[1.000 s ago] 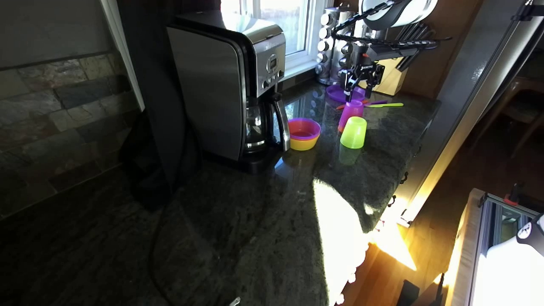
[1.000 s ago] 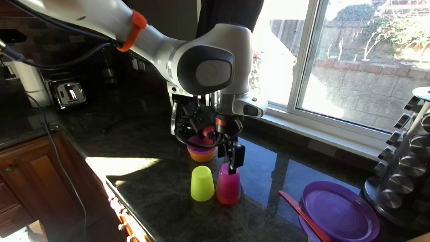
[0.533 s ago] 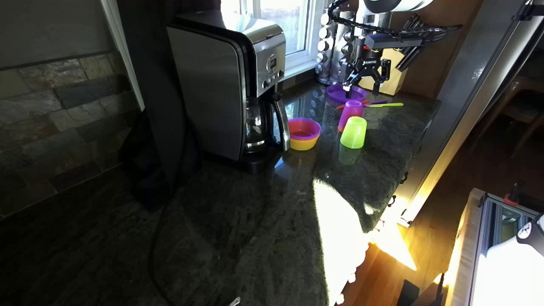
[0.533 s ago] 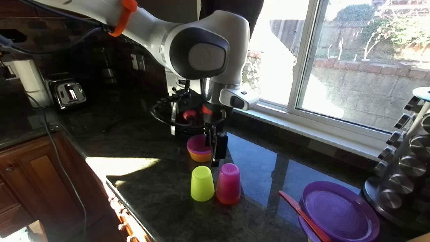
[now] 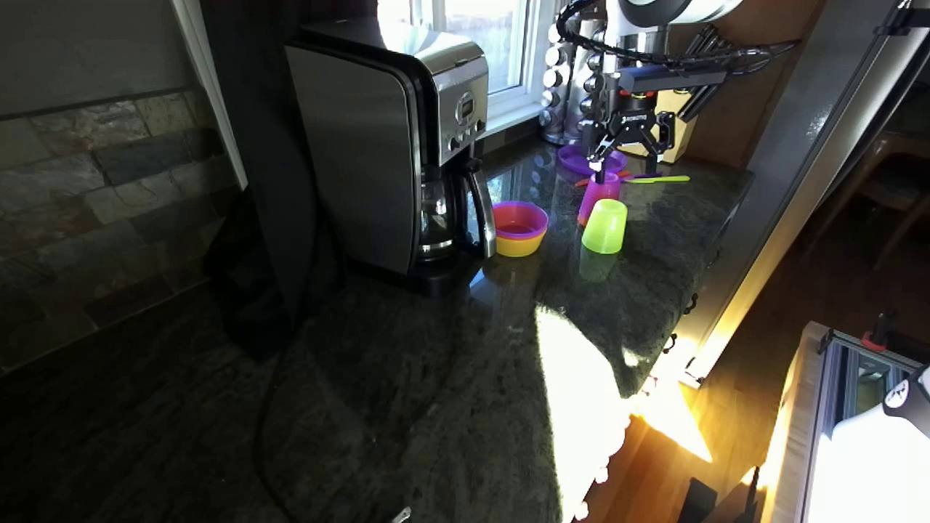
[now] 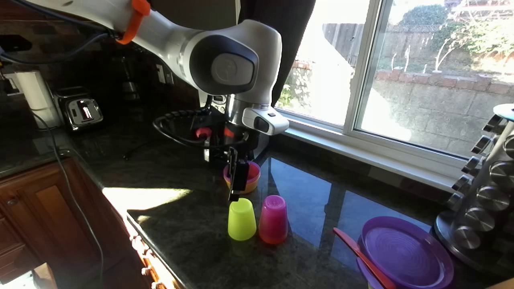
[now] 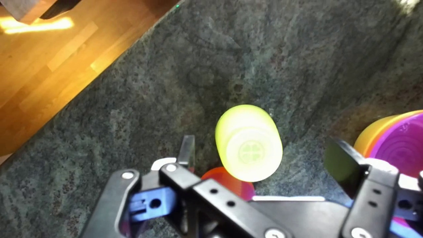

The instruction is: Pick up the purple and yellow cup and place on the orange cup

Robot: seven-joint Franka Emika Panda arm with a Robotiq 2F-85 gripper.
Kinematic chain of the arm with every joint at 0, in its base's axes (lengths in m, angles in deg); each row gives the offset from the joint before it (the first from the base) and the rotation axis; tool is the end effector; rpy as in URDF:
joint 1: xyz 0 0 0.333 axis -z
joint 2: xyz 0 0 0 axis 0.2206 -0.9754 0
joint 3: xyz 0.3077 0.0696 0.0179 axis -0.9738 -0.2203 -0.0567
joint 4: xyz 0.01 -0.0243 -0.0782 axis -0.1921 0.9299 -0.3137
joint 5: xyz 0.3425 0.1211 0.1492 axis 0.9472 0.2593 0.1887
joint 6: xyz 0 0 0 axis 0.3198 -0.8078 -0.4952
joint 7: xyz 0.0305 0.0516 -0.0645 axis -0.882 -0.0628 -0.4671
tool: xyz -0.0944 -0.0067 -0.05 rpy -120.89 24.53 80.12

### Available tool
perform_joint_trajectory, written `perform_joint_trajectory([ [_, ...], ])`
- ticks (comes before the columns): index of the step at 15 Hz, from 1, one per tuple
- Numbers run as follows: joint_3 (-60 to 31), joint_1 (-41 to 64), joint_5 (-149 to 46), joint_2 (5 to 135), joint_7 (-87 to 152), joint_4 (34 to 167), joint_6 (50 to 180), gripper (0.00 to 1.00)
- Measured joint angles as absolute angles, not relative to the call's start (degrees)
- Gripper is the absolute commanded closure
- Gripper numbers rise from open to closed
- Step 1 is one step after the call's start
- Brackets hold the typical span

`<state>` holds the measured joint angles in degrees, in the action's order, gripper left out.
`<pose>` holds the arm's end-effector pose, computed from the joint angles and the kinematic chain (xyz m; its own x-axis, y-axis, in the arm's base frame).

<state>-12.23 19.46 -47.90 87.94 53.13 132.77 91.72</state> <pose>0.4935 -0.1110 0.3843 0.7640 -0.6157 -0.1930 -0.6147 -0.7854 0.0721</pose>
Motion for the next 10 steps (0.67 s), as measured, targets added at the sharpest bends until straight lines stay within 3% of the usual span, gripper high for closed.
perform_joint_trajectory([
  [10, -12.27, 19.43, -47.20, 87.53, 53.05, 139.77, 105.68, 0.00],
])
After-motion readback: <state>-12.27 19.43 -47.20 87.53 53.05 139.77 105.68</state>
